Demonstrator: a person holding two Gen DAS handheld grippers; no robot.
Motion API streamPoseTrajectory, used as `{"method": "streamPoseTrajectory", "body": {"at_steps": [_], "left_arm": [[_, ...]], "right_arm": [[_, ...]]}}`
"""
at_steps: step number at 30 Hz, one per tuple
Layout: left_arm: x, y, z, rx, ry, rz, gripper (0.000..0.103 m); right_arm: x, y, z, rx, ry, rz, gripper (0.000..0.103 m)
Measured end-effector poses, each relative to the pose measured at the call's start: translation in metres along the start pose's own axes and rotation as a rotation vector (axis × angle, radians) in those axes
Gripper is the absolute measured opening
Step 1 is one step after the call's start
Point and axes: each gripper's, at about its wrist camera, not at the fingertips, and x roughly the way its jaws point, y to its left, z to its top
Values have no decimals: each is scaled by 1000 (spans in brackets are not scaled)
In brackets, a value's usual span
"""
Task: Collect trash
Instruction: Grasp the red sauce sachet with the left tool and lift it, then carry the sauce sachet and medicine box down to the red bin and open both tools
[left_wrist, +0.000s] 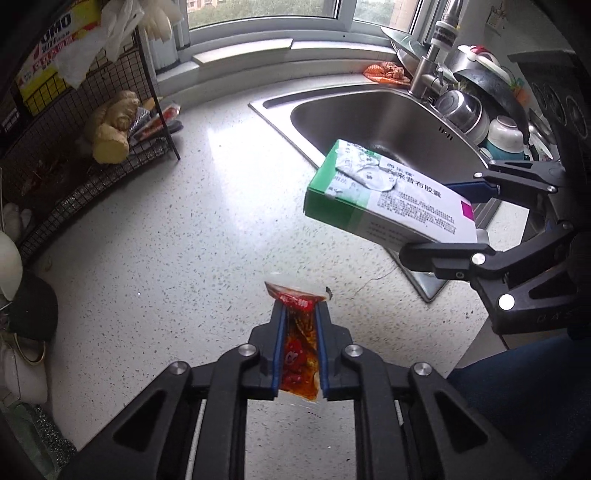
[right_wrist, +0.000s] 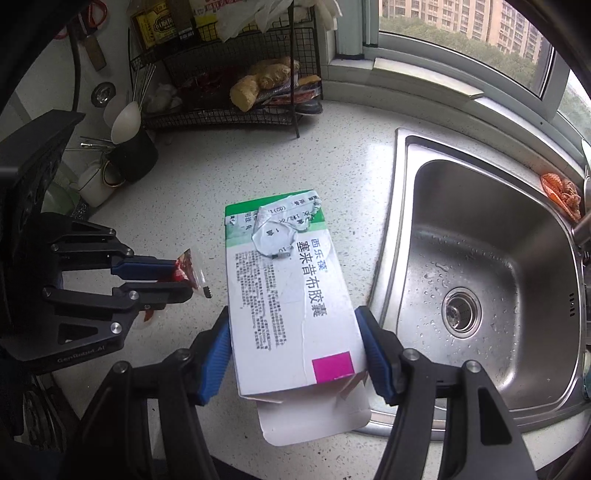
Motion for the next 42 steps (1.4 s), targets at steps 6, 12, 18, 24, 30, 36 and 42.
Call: {"method": "streamPoseTrajectory", "body": {"at_steps": [6, 12, 18, 24, 30, 36, 42], "left_arm": [[-28, -41, 12, 9, -49, 37, 13], [-55, -96, 13, 17, -90, 67, 13], [-73, -160, 1, 16, -131, 43, 13], [-77, -228, -19, 34, -130, 54, 13], [-74, -291, -39, 42, -110, 51, 14], [-64, -333, -52, 48, -69, 50, 14], [-48, -352, -63, 52, -20, 17, 14]], "right_arm": [[-45, -17, -18, -2, -55, -23, 61], [-89, -39, -51, 27, -129, -17, 61], [-129, -49, -102, 45, -174, 2, 61], [-168, -58, -155, 29, -195, -9, 61], [-190, -70, -204, 25, -197, 18, 61], [-200, -89, -253, 74, -173, 11, 61], [-191, -101, -282, 142, -116, -3, 61]]}}
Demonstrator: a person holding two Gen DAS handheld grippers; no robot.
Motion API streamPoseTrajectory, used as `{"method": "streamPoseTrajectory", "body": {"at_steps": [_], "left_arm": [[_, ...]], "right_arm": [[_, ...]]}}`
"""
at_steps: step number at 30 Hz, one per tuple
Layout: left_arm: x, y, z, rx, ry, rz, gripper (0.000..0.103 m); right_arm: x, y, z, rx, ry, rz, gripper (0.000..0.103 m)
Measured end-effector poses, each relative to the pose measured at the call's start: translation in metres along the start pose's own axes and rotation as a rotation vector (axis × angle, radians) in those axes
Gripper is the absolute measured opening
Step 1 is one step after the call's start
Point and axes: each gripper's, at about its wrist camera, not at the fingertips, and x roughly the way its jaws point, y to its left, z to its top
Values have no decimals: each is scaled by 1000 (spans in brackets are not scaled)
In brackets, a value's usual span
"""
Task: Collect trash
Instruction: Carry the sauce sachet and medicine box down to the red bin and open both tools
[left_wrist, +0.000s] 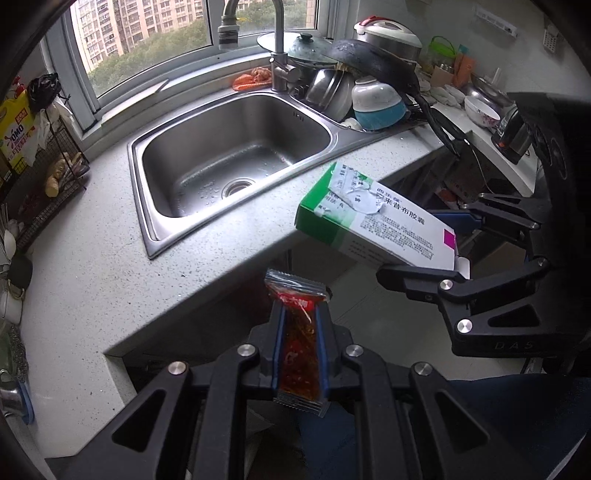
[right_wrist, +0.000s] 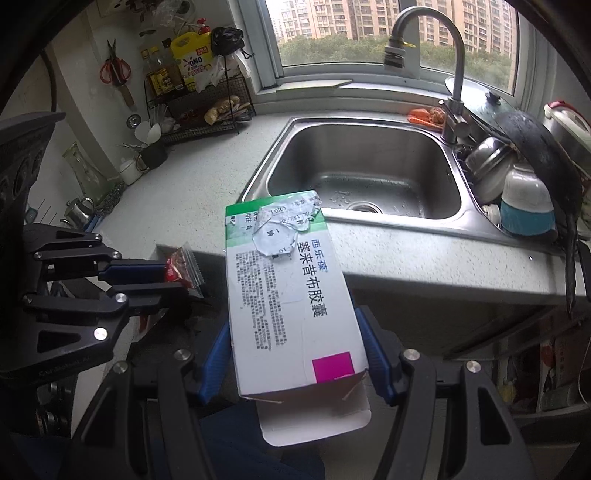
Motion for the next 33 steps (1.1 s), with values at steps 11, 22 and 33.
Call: {"method": "streamPoseTrajectory", "body": {"at_steps": [11, 22, 33], "left_arm": [[102, 1, -33, -18, 151, -77, 14], [180, -5, -48, -36, 215, -135, 15], [173, 1, -47, -36, 202, -121, 53]], "right_arm": [[55, -30, -48, 128, 116, -62, 61], [100, -67, -76, 235, 179, -117, 62], [100, -73, -84, 235, 186, -112, 61]]}}
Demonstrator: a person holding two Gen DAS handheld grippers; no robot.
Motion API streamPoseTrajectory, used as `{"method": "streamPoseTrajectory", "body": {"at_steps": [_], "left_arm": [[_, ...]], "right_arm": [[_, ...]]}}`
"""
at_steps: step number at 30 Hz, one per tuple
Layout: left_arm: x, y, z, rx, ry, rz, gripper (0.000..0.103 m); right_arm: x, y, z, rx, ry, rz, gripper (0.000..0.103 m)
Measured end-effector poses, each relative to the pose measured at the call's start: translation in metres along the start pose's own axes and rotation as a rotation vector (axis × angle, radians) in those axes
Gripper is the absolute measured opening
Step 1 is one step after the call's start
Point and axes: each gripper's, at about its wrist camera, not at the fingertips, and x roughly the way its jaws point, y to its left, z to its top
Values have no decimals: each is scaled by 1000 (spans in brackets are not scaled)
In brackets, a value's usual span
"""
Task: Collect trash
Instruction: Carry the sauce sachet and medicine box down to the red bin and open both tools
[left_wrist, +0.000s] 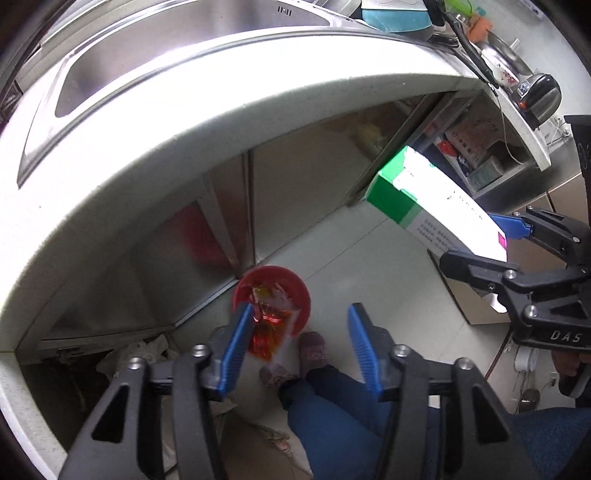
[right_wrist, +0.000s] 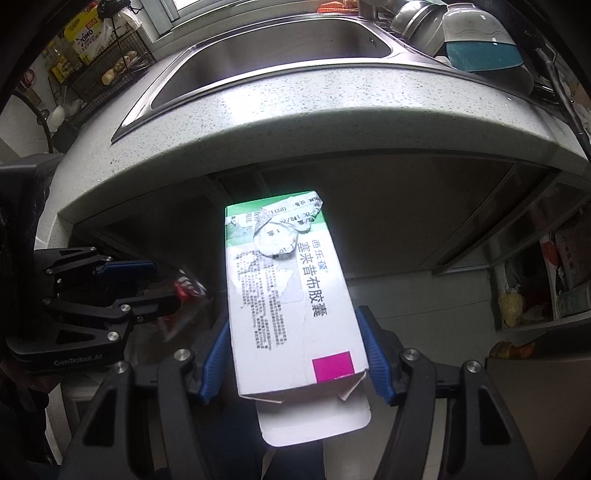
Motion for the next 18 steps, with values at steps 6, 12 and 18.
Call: {"method": "streamPoseTrajectory", "body": {"at_steps": [6, 12, 18], "left_arm": [[-14, 5, -4, -5, -8, 14, 59], [-29, 19, -7, -32, -30, 33, 59], [-28, 34, -16, -60, -33, 87, 79]], "right_arm": [[-3, 8, 3, -28, 1, 14, 61], [6, 22, 7, -59, 29, 42, 62], [24, 35, 11, -106, 57, 63, 62]]}}
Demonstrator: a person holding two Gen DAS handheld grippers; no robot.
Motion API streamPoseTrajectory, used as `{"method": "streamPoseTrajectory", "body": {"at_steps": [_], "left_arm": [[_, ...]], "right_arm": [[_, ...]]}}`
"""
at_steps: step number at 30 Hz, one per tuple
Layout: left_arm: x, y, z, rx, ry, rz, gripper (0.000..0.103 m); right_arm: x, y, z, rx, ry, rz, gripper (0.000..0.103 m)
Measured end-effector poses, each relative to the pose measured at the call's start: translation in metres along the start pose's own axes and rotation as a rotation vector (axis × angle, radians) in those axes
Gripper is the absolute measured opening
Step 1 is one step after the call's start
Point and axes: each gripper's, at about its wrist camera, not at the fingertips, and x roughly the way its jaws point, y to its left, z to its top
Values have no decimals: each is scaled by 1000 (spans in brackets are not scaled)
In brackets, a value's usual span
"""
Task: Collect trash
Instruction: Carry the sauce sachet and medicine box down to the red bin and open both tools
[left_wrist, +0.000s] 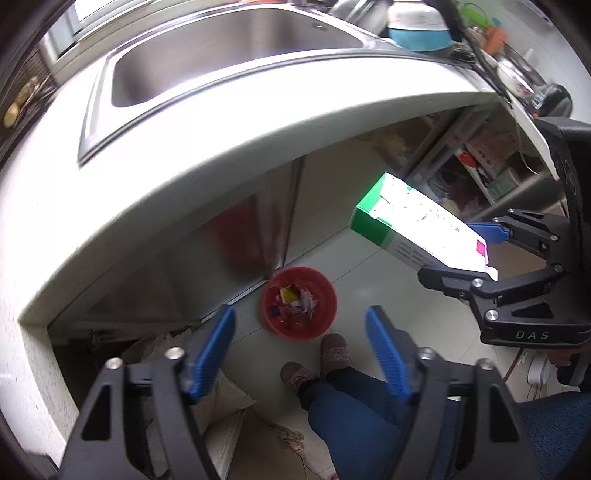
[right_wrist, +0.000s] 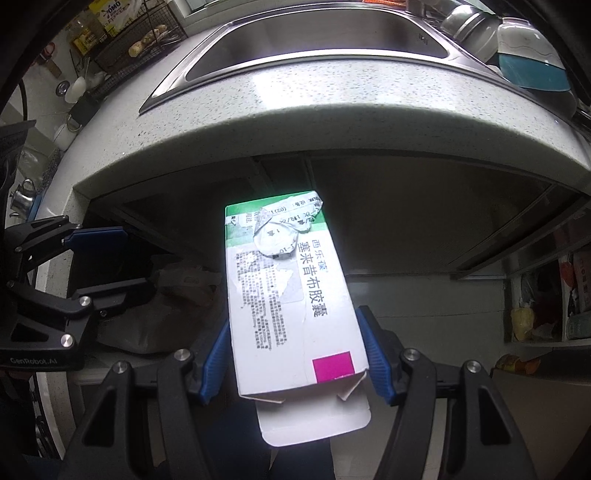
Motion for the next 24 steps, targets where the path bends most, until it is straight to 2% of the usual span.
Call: {"method": "streamPoseTrajectory", "body": {"at_steps": [2, 5, 20, 23, 24], "left_arm": [[-1, 6, -2, -32, -5, 2, 84], [-4, 20, -8, -78, -28, -8, 103], [9, 32, -16, -136, 15, 14, 103], [10, 34, -19, -139, 24, 15, 103], [10, 34, -20, -139, 28, 19, 103]], "right_arm": [[5, 3, 0, -8, 10, 7, 62], [14, 7, 1, -23, 24, 15, 62], [50, 8, 2, -59, 113, 41, 65], [58, 8, 1, -58, 146, 48, 87], [57, 7, 0, -60, 142, 46, 88]]}}
